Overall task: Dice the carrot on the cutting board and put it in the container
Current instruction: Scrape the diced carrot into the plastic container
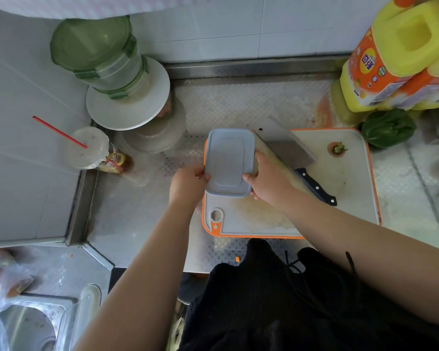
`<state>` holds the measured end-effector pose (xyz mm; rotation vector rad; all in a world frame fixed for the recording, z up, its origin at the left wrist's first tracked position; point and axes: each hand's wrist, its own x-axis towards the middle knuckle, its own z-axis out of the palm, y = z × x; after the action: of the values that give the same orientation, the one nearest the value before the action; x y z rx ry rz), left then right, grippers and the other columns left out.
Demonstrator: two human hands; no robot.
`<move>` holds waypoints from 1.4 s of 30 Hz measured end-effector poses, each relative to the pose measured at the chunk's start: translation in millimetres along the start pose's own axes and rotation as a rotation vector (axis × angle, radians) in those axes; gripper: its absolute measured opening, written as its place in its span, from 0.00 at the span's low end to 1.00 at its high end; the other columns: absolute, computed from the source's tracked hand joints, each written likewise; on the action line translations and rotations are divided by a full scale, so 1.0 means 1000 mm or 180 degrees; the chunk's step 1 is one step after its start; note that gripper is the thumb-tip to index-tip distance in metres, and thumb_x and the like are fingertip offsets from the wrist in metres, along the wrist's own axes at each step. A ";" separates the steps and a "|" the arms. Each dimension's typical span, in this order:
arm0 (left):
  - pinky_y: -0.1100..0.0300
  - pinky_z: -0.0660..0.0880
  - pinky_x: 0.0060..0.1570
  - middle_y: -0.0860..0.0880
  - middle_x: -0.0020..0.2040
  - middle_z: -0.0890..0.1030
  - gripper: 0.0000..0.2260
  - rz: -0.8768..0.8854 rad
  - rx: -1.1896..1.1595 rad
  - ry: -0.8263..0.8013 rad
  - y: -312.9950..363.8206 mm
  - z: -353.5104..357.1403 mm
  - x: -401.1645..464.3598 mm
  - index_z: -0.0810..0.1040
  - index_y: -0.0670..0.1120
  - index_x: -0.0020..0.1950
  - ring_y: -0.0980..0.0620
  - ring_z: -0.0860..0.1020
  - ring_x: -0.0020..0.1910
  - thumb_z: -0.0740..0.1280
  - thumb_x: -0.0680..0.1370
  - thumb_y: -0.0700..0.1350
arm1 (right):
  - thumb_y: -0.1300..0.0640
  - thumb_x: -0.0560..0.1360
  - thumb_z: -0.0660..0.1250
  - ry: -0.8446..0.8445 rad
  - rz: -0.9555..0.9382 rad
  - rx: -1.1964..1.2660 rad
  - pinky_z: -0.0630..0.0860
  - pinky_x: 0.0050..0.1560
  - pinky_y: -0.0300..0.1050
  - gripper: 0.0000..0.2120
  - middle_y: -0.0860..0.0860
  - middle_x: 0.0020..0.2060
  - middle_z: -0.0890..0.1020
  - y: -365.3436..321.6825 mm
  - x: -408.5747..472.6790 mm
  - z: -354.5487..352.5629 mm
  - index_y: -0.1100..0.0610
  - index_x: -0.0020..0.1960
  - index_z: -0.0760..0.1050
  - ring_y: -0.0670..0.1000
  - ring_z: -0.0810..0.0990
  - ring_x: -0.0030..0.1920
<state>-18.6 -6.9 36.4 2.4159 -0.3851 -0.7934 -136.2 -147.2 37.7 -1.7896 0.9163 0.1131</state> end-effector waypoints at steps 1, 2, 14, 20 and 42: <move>0.59 0.74 0.51 0.48 0.55 0.84 0.13 -0.0054 -0.0075 0.0019 0.001 -0.001 0.001 0.82 0.45 0.62 0.47 0.81 0.54 0.67 0.78 0.40 | 0.58 0.78 0.65 0.0012 0.0044 -0.0053 0.80 0.47 0.53 0.21 0.47 0.44 0.77 0.001 0.002 0.000 0.50 0.69 0.65 0.52 0.80 0.44; 0.58 0.75 0.54 0.47 0.54 0.84 0.13 -0.0117 -0.0148 0.0019 0.001 -0.001 0.003 0.82 0.45 0.62 0.46 0.81 0.53 0.68 0.77 0.40 | 0.57 0.78 0.65 0.0024 0.0117 -0.0076 0.80 0.49 0.56 0.20 0.48 0.44 0.78 0.002 0.004 0.001 0.51 0.69 0.66 0.54 0.81 0.44; 0.52 0.77 0.47 0.47 0.40 0.82 0.06 -0.0321 0.0289 -0.0087 -0.010 0.011 0.007 0.71 0.48 0.48 0.44 0.81 0.46 0.62 0.81 0.49 | 0.54 0.81 0.58 -0.0413 0.0509 -0.0026 0.79 0.29 0.44 0.20 0.51 0.39 0.76 0.000 0.001 0.003 0.45 0.71 0.57 0.51 0.80 0.26; 0.49 0.73 0.51 0.41 0.56 0.79 0.11 -0.0089 0.0678 -0.0160 -0.009 0.015 0.004 0.69 0.44 0.63 0.40 0.77 0.55 0.56 0.84 0.48 | 0.60 0.77 0.67 -0.0865 0.0688 0.0374 0.81 0.40 0.49 0.24 0.57 0.45 0.79 0.005 -0.003 -0.002 0.54 0.69 0.61 0.51 0.80 0.35; 0.60 0.72 0.48 0.46 0.44 0.84 0.23 0.0268 0.0737 -0.1184 -0.013 -0.003 0.000 0.59 0.50 0.78 0.49 0.80 0.44 0.59 0.83 0.45 | 0.41 0.76 0.64 -0.1126 0.0597 -0.0834 0.79 0.40 0.46 0.29 0.55 0.43 0.83 0.020 -0.002 -0.019 0.56 0.69 0.62 0.51 0.81 0.38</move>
<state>-15.9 4.6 30.4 2.4355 -0.7548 -1.2217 -157.2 -164.6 31.2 -1.8383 0.8363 0.6751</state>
